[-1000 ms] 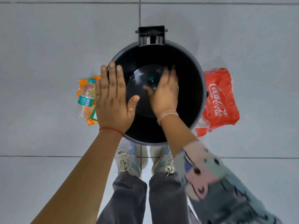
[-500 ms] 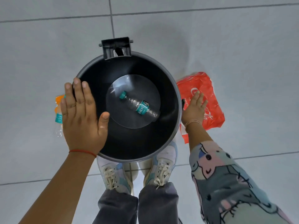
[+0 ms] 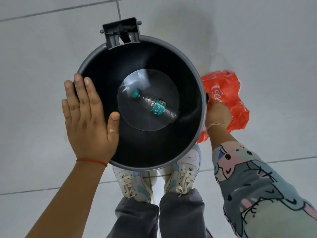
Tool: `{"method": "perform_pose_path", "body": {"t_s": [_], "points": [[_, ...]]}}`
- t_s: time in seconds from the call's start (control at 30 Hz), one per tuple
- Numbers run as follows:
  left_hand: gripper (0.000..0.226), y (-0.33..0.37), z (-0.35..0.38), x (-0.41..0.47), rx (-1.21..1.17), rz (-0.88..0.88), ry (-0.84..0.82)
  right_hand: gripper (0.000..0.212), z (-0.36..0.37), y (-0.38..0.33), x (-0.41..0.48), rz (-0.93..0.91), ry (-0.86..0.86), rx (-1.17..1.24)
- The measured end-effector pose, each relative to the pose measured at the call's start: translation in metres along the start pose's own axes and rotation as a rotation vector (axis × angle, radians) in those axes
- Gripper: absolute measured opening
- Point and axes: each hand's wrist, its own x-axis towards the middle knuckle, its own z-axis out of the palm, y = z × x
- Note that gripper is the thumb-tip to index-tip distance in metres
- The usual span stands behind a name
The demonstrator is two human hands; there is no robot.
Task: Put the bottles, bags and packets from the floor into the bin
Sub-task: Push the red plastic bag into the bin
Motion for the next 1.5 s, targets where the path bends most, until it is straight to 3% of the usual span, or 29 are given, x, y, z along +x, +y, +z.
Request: {"method": "perform_pose_path", "body": {"t_s": [0.13,0.33,0.43,0.5,0.63,0.8,1.1,1.2,1.33,1.4,1.5], "points": [[0.079,0.000,-0.002,-0.001,-0.016,-0.007,-0.003,0.022,-0.016,-0.001,-0.008,-0.011,0.077,0.064],[0.080,0.001,-0.006,0.001,-0.074,-0.027,-0.034,0.024,-0.106,0.002,-0.061,-0.093,0.362,0.218],[0.079,-0.001,-0.010,0.001,-0.117,-0.029,-0.049,0.022,-0.170,-0.013,-0.101,-0.212,0.568,0.381],[0.077,-0.002,-0.010,0.001,-0.159,-0.012,-0.050,0.020,-0.201,-0.042,-0.135,-0.309,0.610,0.501],[0.076,-0.006,-0.011,0.001,-0.277,0.013,-0.017,0.013,-0.191,-0.110,-0.178,-0.531,0.435,0.388],[0.077,-0.008,-0.010,0.000,-0.323,-0.002,0.019,0.017,-0.115,-0.147,-0.153,-0.525,0.093,0.001],[0.077,-0.007,-0.005,0.001,-0.221,-0.007,-0.005,0.025,-0.028,-0.163,-0.113,-0.441,-0.035,-0.194],[0.075,-0.008,-0.004,0.001,-0.203,-0.005,0.003,0.034,-0.018,-0.161,-0.108,-0.459,-0.044,-0.247],[0.074,-0.007,-0.005,0.001,-0.174,-0.001,-0.005,0.032,-0.026,-0.162,-0.107,-0.464,-0.087,-0.226],[0.073,-0.007,-0.006,0.001,-0.168,-0.001,-0.015,0.034,-0.043,-0.159,-0.119,-0.543,0.010,-0.139],[0.072,-0.007,-0.007,0.000,-0.158,0.007,-0.021,0.055,-0.074,-0.143,-0.138,-0.678,0.451,0.001]]}}
